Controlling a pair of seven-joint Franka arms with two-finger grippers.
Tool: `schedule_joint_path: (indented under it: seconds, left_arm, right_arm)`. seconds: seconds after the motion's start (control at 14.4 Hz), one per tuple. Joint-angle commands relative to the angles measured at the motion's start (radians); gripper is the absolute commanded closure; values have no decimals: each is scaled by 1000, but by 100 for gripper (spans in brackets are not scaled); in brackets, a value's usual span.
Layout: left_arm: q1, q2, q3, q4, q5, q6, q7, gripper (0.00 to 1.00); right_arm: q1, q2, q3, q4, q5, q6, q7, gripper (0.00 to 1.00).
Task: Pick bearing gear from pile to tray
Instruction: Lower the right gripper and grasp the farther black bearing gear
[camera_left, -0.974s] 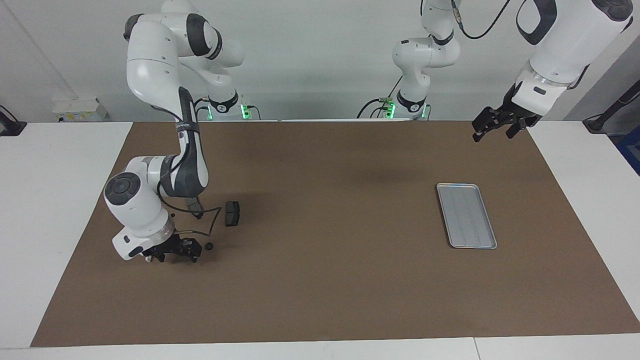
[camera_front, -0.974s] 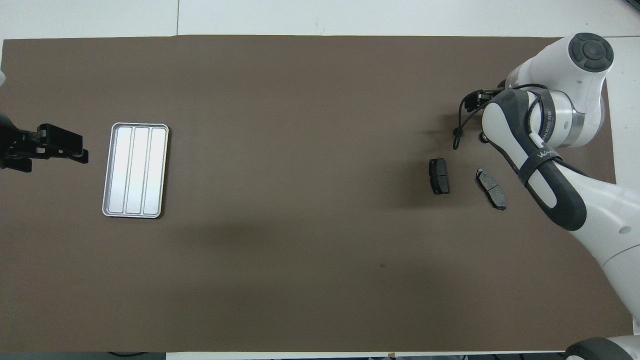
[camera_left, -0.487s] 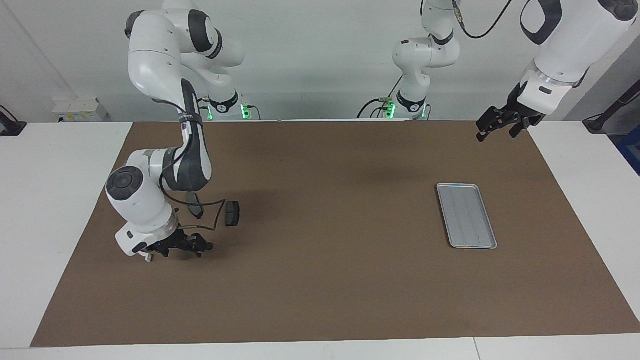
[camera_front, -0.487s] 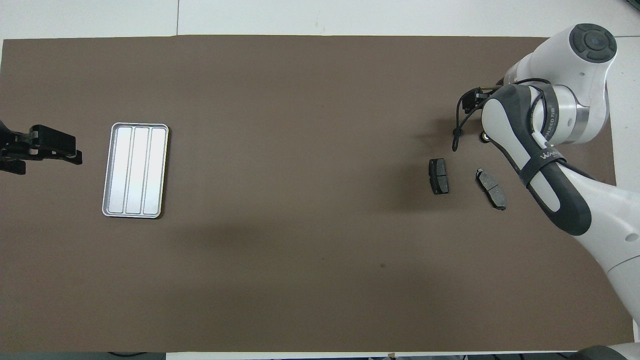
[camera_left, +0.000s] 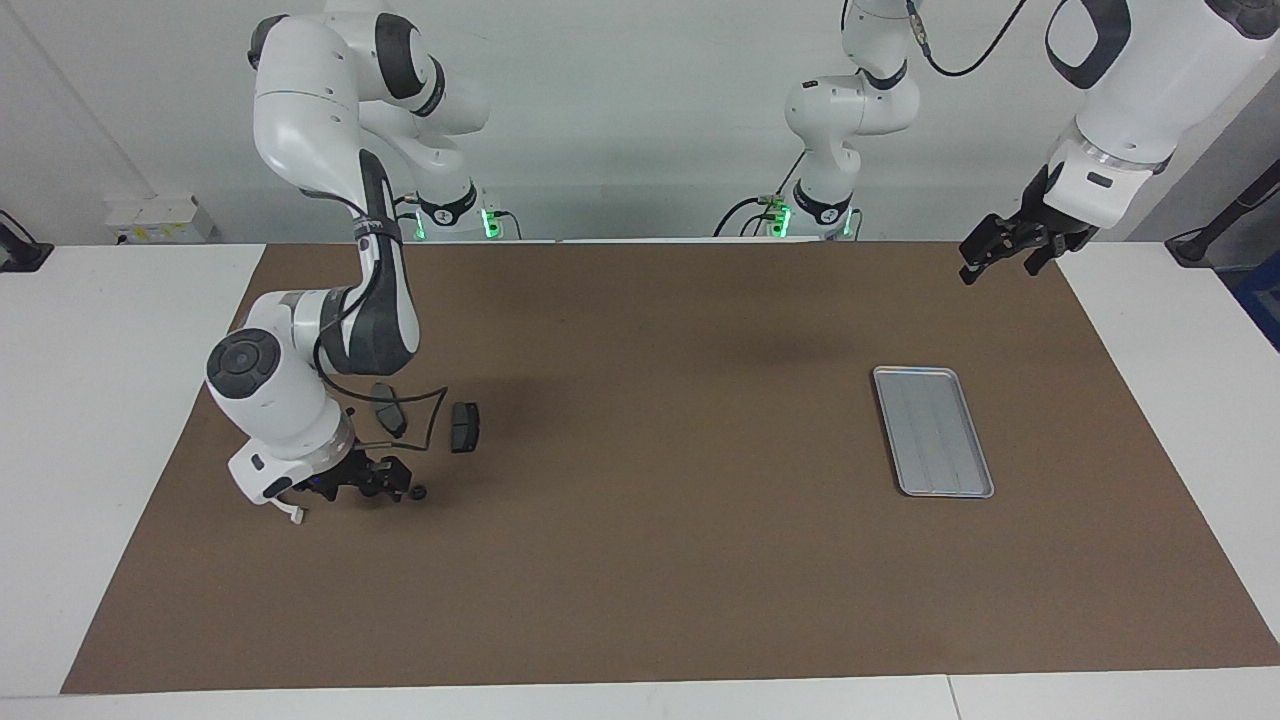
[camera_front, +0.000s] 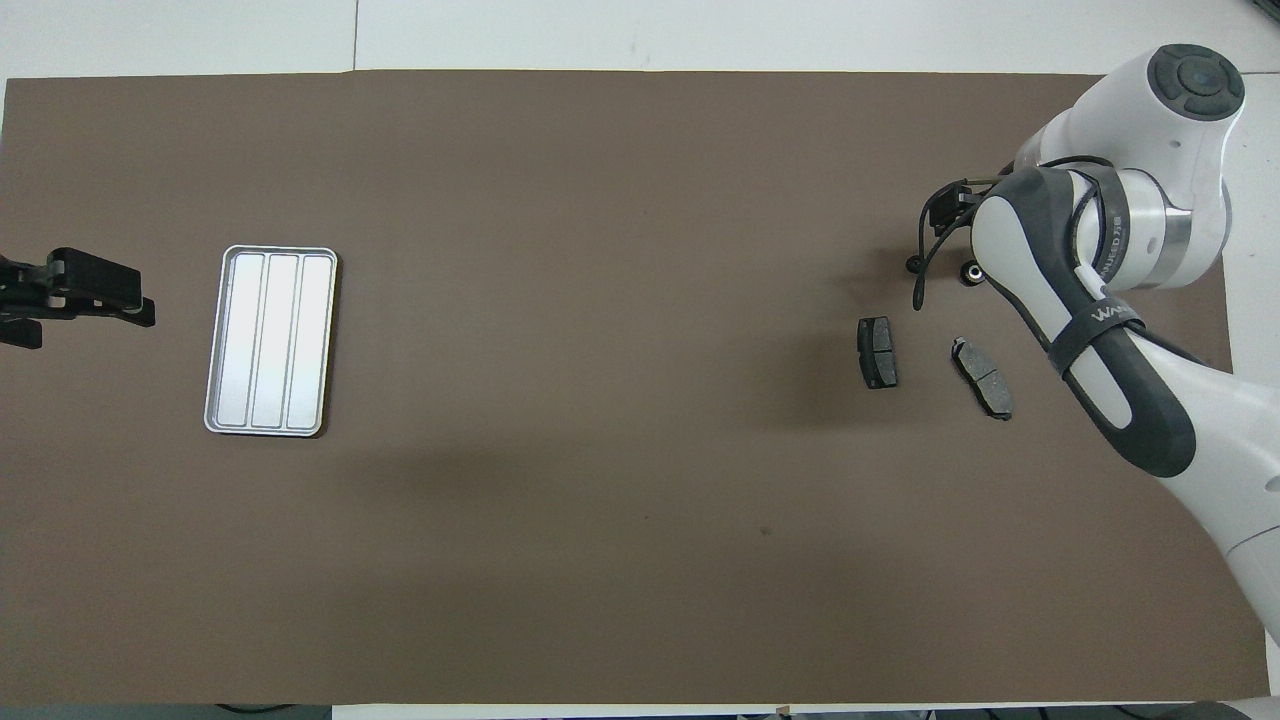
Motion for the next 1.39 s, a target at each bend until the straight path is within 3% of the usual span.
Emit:
schedule_joint_path:
  seconds: [0.0, 0.7, 1.32]
  left_arm:
    - [9, -56, -7, -77, 12, 45, -37, 0]
    - [-5, -94, -9, -169, 8, 83, -67, 0]
    - [-5, -99, -9, -178, 8, 93, -69, 0]
  right_arm:
    - [-23, -47, 10, -93, 21, 35, -49, 5]
    - [-36, -63, 10, -172, 21, 97, -58, 7]
    - [-31, -51, 10, -180, 21, 143, -55, 8]
